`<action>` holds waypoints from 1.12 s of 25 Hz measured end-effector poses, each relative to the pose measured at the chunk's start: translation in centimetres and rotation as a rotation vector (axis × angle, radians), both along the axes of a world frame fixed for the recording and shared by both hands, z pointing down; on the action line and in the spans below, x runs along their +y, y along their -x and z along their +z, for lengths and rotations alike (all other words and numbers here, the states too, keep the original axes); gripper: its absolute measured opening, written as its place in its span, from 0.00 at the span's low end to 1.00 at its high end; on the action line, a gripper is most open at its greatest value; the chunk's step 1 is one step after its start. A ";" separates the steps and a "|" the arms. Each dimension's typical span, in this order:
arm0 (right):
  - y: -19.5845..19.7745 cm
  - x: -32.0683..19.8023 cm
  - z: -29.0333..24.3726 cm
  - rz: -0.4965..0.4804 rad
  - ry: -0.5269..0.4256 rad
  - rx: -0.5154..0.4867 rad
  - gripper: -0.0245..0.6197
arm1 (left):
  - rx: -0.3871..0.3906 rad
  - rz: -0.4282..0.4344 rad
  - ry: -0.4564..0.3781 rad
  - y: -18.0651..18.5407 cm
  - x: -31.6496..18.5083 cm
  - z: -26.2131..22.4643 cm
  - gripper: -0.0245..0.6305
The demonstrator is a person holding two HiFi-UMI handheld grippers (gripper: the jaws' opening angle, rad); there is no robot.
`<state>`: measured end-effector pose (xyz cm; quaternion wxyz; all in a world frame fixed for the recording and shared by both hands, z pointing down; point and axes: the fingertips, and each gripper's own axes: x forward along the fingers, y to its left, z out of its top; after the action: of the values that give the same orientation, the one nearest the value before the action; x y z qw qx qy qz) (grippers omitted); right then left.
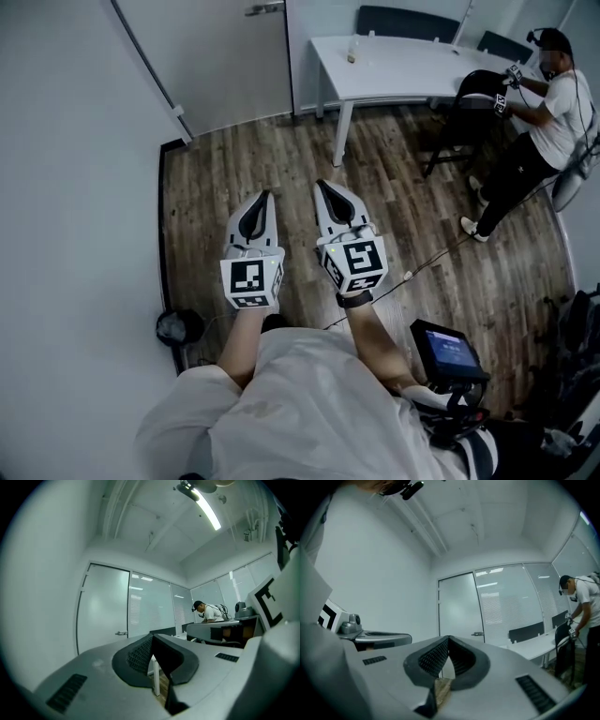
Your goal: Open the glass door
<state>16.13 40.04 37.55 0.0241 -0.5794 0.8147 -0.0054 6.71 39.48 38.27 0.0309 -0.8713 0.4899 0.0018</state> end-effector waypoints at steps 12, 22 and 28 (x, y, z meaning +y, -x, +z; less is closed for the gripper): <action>11.4 -10.5 1.1 -0.162 -0.001 -0.008 0.04 | -0.010 0.215 -0.208 5.9 -8.2 -3.1 0.04; 18.5 -19.0 0.5 -0.163 -0.009 0.133 0.04 | -0.010 0.220 -0.156 14.6 -18.1 -2.3 0.04; 14.3 -23.7 0.9 -0.142 -0.044 0.120 0.04 | -0.044 0.131 -0.076 14.4 -23.0 0.6 0.04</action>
<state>1.88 16.38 38.43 -0.0126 -0.5186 0.8537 0.0456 -7.71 16.44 38.85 0.0746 -0.8995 0.4305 0.0031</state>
